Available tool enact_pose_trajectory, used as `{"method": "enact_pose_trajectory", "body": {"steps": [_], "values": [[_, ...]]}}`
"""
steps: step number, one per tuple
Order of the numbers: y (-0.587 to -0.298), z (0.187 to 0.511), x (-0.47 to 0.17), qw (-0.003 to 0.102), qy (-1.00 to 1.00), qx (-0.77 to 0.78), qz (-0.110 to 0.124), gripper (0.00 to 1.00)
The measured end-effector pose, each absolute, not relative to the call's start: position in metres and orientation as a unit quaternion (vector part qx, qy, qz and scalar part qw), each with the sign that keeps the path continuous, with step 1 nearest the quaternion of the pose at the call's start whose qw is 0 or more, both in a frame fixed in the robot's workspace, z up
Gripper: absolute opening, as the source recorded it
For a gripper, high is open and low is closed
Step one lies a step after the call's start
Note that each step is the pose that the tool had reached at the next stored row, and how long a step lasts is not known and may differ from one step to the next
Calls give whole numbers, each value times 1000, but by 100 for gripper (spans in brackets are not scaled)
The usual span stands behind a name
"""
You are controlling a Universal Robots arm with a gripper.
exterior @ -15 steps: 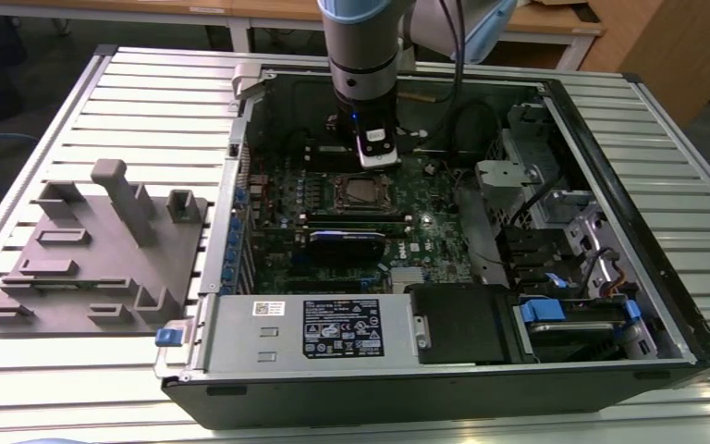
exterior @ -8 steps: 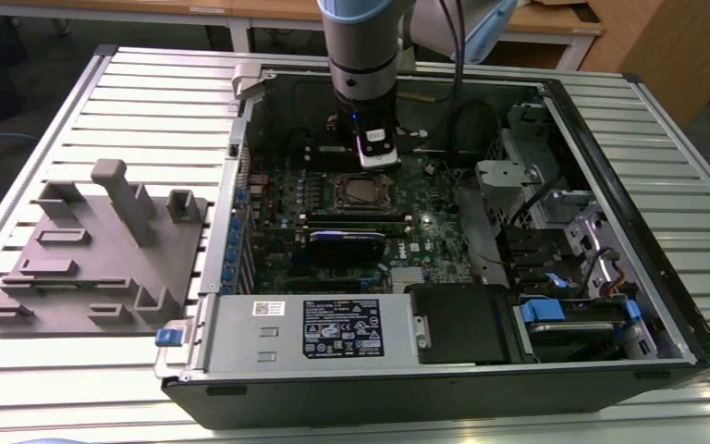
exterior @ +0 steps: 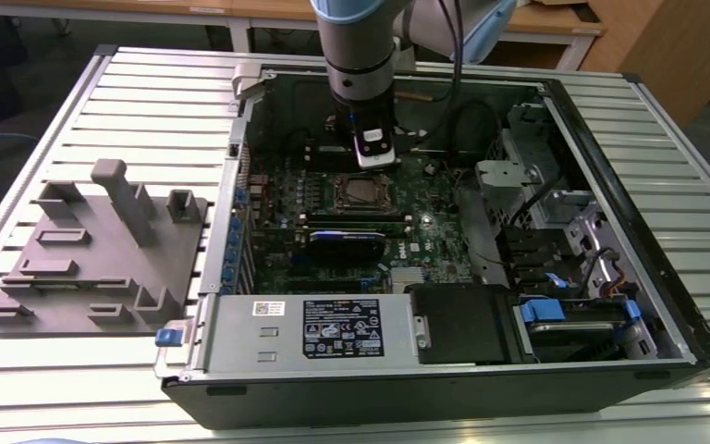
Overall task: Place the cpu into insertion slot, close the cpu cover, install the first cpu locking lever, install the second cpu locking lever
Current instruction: 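Install the first cpu locking lever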
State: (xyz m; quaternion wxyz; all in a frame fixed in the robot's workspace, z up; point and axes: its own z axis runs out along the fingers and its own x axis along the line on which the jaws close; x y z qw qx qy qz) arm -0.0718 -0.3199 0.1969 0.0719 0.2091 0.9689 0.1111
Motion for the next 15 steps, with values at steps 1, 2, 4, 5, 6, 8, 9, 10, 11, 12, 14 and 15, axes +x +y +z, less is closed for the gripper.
{"method": "enact_pose_trajectory", "body": {"steps": [1,2,4,5,6,8,9,10,11,12,14,15], "values": [[-320,197,-72,73,969,209,112,10],[-320,196,-73,74,968,209,113,10],[-320,196,-73,75,968,209,115,10],[-320,196,-73,75,968,209,115,10],[-320,196,-73,75,968,209,115,10],[-320,196,-74,75,968,209,115,10],[-320,196,-74,76,968,209,115,10],[-320,196,-74,76,968,209,115,10],[-320,196,-75,76,968,209,115,10],[-320,196,-75,76,968,209,115,10],[-320,196,-75,77,968,209,115,10],[-320,196,-75,77,968,209,115,10]]}}
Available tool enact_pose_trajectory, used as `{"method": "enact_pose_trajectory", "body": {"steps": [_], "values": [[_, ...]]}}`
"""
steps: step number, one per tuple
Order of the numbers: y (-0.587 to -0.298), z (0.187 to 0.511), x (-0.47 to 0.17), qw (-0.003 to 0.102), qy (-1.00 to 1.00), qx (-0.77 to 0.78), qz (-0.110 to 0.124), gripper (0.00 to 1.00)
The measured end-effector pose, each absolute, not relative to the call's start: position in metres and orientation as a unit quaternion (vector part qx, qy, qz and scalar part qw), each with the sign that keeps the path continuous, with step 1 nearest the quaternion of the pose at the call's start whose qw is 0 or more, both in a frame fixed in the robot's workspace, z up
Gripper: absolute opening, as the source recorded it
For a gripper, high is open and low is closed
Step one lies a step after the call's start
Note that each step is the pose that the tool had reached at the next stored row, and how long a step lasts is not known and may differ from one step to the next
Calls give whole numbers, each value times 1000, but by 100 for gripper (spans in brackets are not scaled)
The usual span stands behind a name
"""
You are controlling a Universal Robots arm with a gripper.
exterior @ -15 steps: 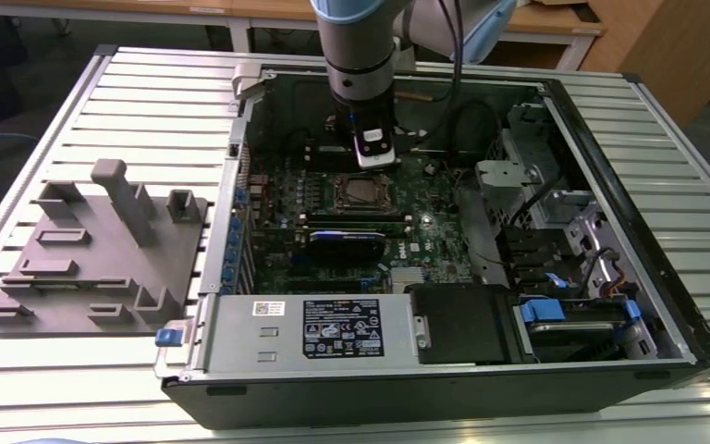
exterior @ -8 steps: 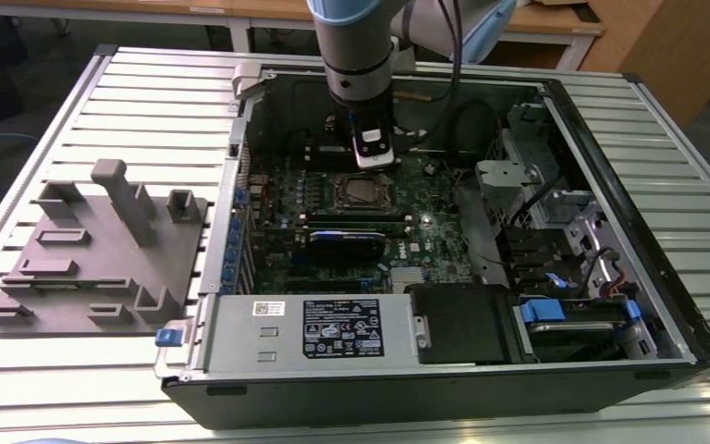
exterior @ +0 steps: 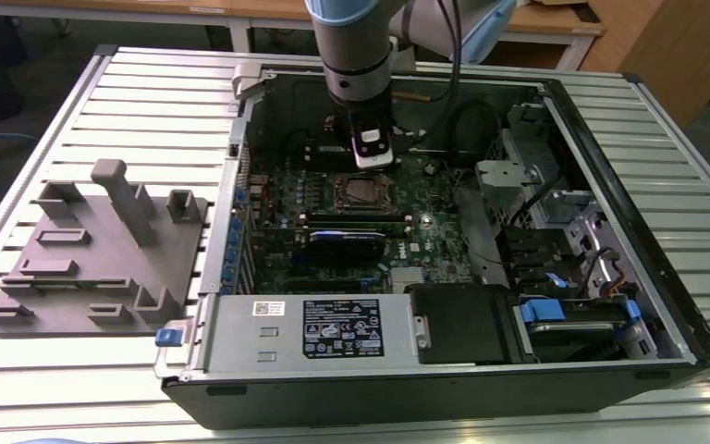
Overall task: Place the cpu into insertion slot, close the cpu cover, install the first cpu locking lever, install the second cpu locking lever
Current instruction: 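Install the first cpu locking lever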
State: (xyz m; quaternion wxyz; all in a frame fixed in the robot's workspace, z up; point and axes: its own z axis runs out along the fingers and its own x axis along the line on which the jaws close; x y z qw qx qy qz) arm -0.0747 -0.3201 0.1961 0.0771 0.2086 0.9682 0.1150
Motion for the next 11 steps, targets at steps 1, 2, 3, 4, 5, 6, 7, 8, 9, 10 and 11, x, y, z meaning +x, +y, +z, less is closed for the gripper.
{"method": "enact_pose_trajectory", "body": {"steps": [1,2,3,4,5,6,7,8,9,10,11], "values": [[-320,196,-75,77,968,209,115,10],[-321,196,-75,77,968,209,115,10],[-321,196,-74,77,968,209,115,10],[-322,196,-74,77,968,209,115,10],[-323,196,-74,77,968,208,115,10],[-323,196,-74,77,968,208,115,10],[-324,196,-73,77,968,208,115,10],[-325,196,-73,77,968,208,115,10],[-326,196,-73,77,968,208,115,10],[-327,196,-73,77,968,208,115,10],[-327,196,-73,77,968,208,115,10]]}}
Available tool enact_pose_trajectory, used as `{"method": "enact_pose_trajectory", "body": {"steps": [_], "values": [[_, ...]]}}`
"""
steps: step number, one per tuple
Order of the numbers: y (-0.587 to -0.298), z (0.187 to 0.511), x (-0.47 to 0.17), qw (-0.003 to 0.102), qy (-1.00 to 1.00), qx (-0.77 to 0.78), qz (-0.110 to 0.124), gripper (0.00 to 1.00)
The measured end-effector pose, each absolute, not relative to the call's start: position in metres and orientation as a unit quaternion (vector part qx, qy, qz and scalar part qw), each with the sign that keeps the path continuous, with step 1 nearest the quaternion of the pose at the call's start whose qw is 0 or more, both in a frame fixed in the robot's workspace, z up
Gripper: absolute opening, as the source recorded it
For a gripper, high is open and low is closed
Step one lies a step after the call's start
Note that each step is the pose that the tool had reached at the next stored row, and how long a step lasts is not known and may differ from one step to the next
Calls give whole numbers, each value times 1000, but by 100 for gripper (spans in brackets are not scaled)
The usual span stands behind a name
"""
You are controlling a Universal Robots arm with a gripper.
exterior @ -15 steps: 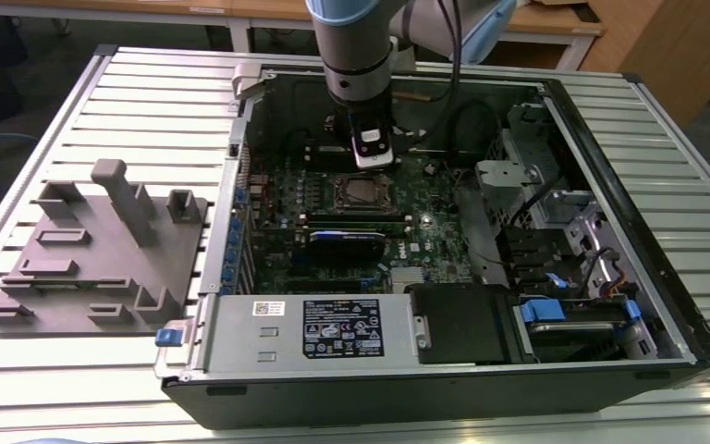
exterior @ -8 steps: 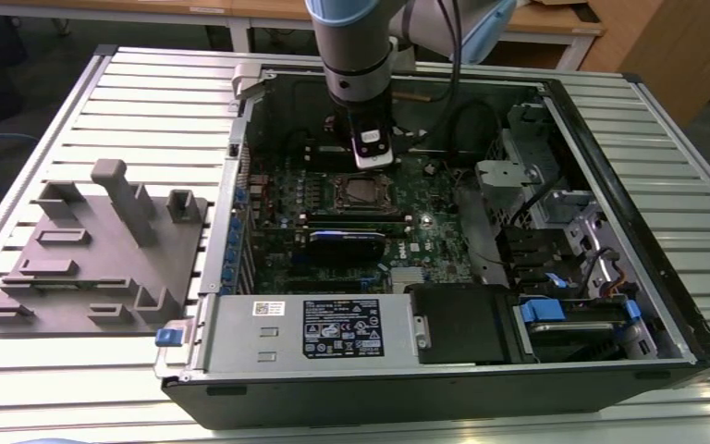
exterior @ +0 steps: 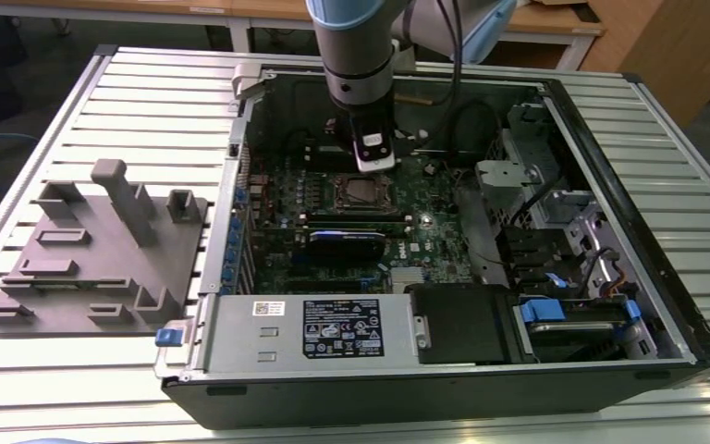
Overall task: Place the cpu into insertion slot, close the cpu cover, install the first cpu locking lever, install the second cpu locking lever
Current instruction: 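Install the first cpu locking lever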
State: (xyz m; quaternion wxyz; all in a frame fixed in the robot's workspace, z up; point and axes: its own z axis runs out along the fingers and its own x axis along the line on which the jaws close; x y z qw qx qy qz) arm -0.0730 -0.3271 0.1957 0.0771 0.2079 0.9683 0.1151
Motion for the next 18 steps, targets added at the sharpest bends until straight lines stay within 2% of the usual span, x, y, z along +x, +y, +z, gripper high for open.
{"method": "enact_pose_trajectory", "body": {"steps": [18], "values": [[-329,198,-75,77,968,207,115,10]]}}
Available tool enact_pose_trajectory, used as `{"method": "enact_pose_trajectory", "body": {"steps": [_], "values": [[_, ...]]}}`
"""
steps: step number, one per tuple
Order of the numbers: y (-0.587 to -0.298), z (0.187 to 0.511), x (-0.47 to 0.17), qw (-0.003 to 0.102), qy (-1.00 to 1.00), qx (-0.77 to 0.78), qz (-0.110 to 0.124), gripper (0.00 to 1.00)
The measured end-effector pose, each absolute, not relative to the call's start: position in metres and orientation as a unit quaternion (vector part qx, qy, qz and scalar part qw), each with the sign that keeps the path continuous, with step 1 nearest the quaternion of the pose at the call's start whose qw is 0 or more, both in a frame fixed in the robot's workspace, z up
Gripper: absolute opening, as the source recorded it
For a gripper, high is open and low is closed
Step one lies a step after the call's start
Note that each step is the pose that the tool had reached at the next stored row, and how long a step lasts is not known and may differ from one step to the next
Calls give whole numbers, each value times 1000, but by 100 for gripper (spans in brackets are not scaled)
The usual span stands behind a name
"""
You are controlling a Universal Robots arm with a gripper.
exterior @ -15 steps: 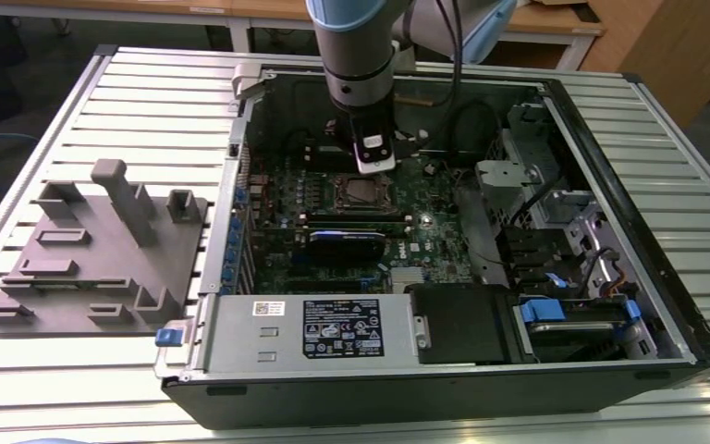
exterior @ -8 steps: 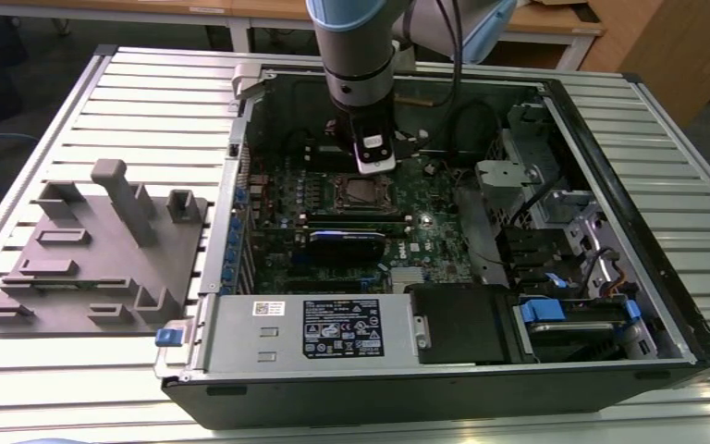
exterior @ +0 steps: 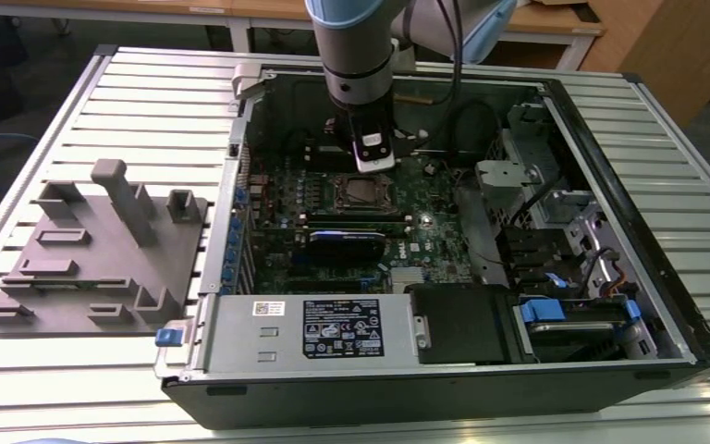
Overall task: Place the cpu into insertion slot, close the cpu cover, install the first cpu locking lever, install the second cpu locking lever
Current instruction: 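Install the first cpu locking lever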
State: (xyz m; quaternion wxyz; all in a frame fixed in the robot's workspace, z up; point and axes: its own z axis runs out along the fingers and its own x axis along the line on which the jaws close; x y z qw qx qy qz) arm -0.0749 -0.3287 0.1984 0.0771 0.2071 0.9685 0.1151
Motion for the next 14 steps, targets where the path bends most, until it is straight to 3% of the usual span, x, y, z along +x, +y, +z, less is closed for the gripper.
{"method": "enact_pose_trajectory", "body": {"steps": [14], "values": [[-323,198,-77,77,968,207,115,10]]}}
